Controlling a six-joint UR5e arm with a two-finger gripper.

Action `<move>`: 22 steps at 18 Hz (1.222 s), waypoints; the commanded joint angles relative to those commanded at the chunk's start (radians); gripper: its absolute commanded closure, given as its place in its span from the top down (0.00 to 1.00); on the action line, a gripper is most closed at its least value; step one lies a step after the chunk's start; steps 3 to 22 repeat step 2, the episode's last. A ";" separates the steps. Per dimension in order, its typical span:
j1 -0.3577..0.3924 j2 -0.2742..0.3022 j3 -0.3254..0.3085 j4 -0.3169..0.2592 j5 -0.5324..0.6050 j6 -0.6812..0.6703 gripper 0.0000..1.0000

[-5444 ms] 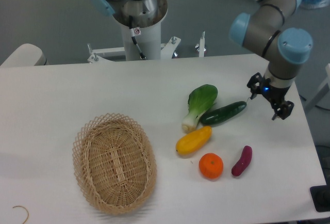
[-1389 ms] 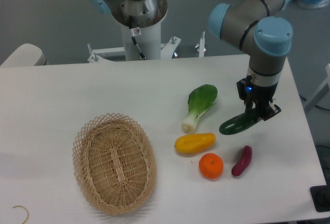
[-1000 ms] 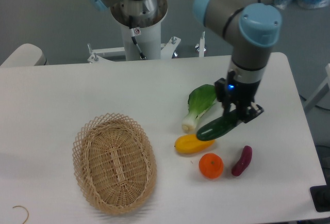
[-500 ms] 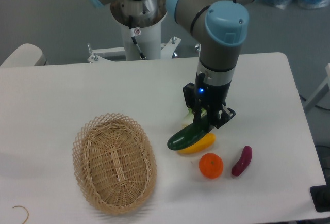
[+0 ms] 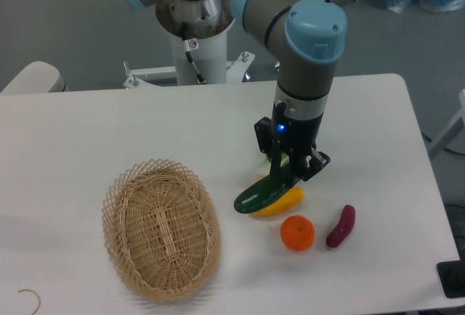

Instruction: Pick up the cucumber from the table

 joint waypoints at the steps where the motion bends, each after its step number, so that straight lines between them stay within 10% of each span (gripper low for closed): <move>1: 0.000 0.000 0.000 0.000 -0.003 0.000 0.28; 22: 0.000 0.000 0.002 0.000 -0.003 0.000 0.28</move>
